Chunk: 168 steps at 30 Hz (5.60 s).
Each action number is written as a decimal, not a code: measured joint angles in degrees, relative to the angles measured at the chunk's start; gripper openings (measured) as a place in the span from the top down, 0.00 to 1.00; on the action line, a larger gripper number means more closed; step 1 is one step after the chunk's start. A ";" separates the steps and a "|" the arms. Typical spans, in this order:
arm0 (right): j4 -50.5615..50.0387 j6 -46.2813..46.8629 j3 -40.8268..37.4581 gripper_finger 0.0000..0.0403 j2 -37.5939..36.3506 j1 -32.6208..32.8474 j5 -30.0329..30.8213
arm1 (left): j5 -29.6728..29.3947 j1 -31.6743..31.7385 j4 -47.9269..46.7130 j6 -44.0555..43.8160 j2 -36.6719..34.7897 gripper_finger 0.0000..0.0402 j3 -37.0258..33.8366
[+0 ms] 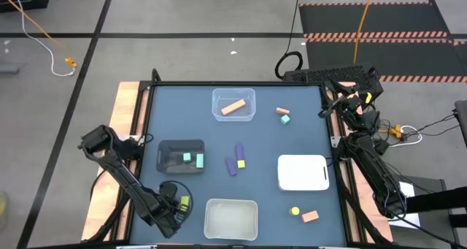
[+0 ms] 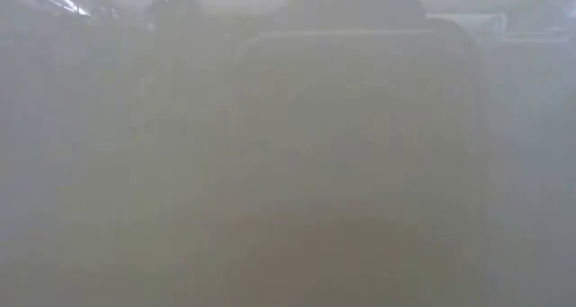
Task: Sort & place blocks by color
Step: Put the bottom violet block into the gray bin, then put the bottom left green block into the white bin
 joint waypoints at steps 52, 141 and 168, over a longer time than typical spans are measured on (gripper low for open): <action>-0.35 -0.02 0.00 0.35 0.00 0.00 0.00 | -37.31 19.84 51.94 96.16 -4.85 0.85 7.01; -0.35 -0.02 0.00 0.35 0.00 -0.02 0.00 | -32.99 5.95 21.14 29.34 -4.15 0.23 6.92; -0.37 -0.02 -0.01 0.35 0.00 0.00 0.00 | -10.97 3.94 -0.41 -2.07 7.83 0.27 6.86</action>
